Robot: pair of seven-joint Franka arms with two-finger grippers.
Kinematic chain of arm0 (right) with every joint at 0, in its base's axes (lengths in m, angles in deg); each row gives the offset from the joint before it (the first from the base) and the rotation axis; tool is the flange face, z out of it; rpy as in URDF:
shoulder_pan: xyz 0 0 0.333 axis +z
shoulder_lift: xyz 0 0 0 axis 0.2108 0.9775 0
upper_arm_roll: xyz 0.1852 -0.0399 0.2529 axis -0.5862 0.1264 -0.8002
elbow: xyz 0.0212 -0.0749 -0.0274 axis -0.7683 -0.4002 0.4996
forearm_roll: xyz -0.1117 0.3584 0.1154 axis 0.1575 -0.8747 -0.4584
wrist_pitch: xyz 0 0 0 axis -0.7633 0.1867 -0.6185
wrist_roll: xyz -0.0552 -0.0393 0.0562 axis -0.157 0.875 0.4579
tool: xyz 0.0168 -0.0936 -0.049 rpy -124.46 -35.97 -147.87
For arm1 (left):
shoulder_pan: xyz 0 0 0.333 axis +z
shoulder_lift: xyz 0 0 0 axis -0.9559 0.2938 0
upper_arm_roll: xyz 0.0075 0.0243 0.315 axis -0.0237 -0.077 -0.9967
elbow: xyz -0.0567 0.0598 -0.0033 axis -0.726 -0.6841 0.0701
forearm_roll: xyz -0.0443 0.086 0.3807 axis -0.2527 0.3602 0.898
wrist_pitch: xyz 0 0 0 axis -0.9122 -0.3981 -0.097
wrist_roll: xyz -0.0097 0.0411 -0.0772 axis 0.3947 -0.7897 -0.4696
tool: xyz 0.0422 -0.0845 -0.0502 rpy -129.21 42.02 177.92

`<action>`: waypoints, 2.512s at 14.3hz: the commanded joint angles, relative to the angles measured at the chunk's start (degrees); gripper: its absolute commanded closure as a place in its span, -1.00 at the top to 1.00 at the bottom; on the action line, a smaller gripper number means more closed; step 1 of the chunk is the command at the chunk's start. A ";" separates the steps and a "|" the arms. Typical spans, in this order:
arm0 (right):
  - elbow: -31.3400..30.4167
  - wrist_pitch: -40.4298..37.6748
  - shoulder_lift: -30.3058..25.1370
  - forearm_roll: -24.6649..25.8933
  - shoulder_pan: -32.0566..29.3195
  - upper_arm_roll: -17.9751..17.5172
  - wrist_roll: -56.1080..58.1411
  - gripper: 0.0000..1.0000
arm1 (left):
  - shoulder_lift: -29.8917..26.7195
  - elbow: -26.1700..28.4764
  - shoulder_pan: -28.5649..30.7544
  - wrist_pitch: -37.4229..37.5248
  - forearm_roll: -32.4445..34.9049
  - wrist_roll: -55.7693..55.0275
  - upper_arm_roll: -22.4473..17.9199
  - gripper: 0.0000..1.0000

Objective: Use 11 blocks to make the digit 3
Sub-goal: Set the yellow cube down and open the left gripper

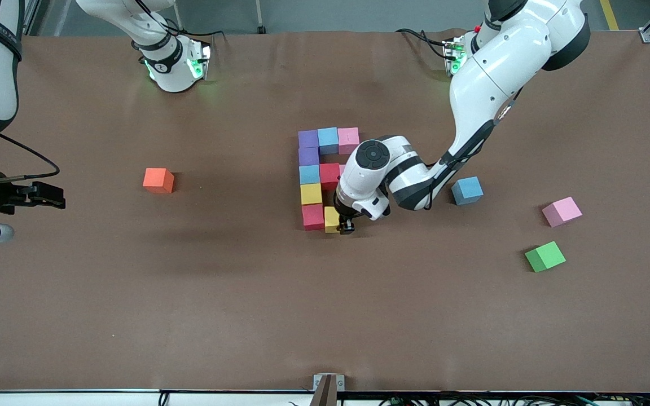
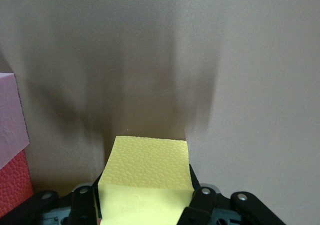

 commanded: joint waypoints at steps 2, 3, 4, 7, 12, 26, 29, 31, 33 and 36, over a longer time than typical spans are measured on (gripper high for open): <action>-0.73 -5.08 -1.48 -1.42 -1.55 -0.17 -0.04 1.00 | 0.71 -0.49 -1.79 -0.23 2.14 -7.67 -1.51 -0.84; -0.73 -5.00 -1.39 -1.33 -1.55 -0.34 -0.04 1.00 | 0.71 -0.40 -1.79 -0.14 2.32 -7.67 -1.51 -0.84; -0.73 -4.56 -1.39 -1.42 -1.81 -0.34 -0.04 1.00 | 0.71 -0.31 -1.79 -0.06 2.41 -7.58 -1.51 -0.84; -0.82 -3.60 -1.30 -1.59 -2.68 -0.34 0.04 1.00 | 1.06 -0.14 -2.40 1.95 2.50 -7.40 -1.51 -0.84; -1.78 -2.10 -2.88 -2.03 -4.70 -2.35 0.13 1.00 | 0.97 -0.31 -3.19 3.37 2.06 -7.49 -1.51 -0.84; -3.01 -2.01 -5.08 -1.60 -5.50 -4.38 -0.39 1.00 | 0.80 -0.49 -3.19 4.96 1.88 -7.32 -1.42 0.30; -3.19 -2.10 -5.52 -1.51 -5.50 -4.38 -0.57 1.00 | 0.53 -0.58 -3.11 5.04 1.97 -7.23 -1.42 1.00; -3.63 -2.01 -5.96 -1.42 -5.50 -4.38 -0.57 1.00 | 0.27 -0.75 -2.67 5.83 1.97 -7.14 -1.33 1.00; -3.63 -2.27 -6.05 -1.33 -5.41 -4.38 -0.57 1.00 | 0.27 -2.41 -2.67 6.88 1.88 -6.79 -1.16 1.00; -3.63 -2.27 -6.13 -1.33 -5.50 -4.38 -0.57 1.00 | 0.27 -5.49 -2.40 10.30 1.53 -6.09 0.42 1.00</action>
